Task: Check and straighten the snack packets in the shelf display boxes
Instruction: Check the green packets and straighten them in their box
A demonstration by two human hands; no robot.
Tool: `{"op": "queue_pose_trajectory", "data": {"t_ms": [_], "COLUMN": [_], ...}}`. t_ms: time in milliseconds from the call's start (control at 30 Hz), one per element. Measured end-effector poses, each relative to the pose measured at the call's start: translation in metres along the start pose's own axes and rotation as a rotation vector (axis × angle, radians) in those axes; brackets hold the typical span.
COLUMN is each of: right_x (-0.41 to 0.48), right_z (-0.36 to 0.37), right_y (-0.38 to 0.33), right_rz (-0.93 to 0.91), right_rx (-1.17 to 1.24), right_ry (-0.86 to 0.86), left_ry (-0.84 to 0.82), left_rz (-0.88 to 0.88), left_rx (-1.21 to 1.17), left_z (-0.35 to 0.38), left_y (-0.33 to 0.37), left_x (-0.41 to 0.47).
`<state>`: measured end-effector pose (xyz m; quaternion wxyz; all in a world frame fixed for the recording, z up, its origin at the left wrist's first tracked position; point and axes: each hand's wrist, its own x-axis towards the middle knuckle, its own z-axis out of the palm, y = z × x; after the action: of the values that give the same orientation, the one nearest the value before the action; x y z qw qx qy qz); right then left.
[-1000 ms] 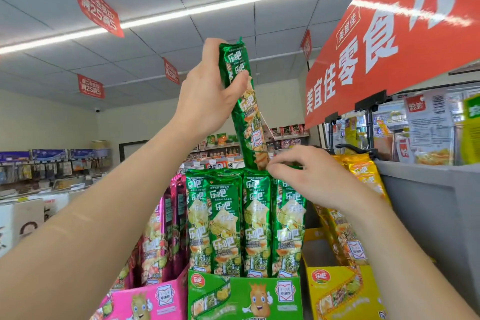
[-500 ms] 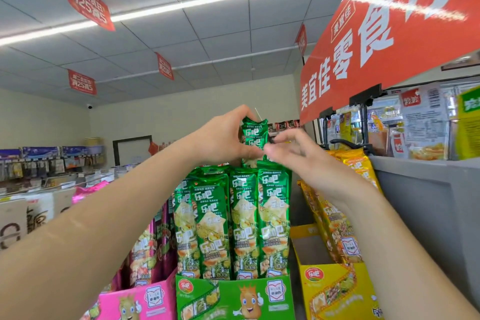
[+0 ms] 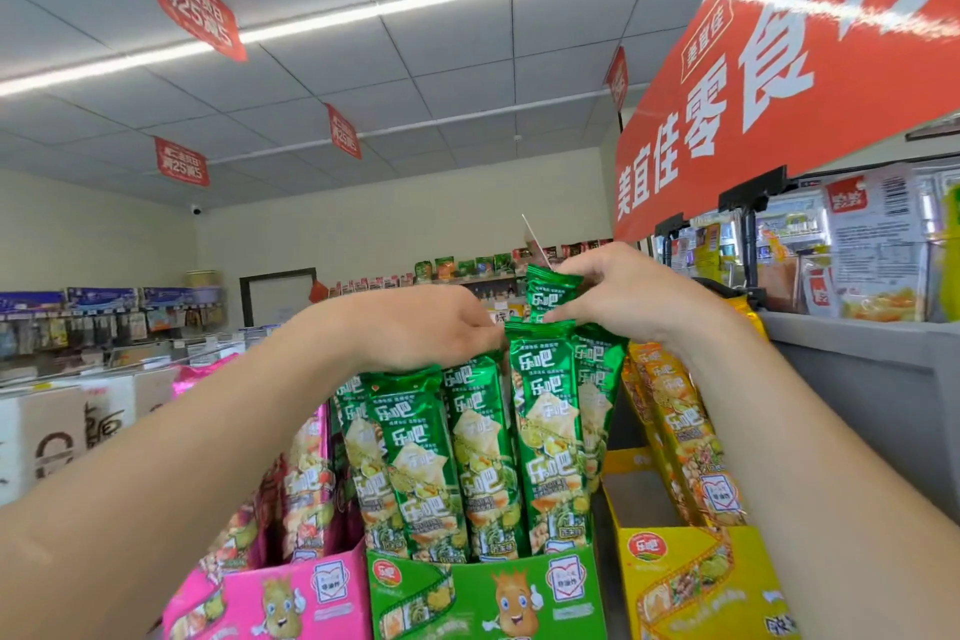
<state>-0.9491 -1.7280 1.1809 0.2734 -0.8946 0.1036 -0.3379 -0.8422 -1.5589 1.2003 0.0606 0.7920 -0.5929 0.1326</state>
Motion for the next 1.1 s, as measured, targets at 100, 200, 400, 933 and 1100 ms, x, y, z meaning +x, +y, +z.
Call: {"op": "queue_pose_trajectory", "data": {"t_ms": [100,200,400,933,1100], "right_x": [-0.001,-0.001,0.001,-0.05,-0.054], "right_z": [-0.005,-0.002,0.008,0.011,0.021], "right_y": [-0.01,-0.019,-0.03,-0.007,0.002], "right_rz": [0.032,0.028,0.097,-0.207,-0.229], "right_rx": [-0.146,-0.246,-0.315,-0.091,-0.062], "right_ry": [-0.09,-0.194,-0.324,-0.102,-0.004], "left_ry": [0.079,0.043,-0.031,0.028,0.671], "left_rz": [0.074,0.077,0.114,0.151,0.189], "left_rx": [-0.061,-0.229,-0.394,-0.414,-0.919], "left_z": [-0.004,-0.004,-0.006,-0.01,-0.016], "left_y": [0.0,0.002,-0.001,-0.002,0.003], "left_x": [-0.007,-0.013,-0.021,-0.03,-0.033]}}
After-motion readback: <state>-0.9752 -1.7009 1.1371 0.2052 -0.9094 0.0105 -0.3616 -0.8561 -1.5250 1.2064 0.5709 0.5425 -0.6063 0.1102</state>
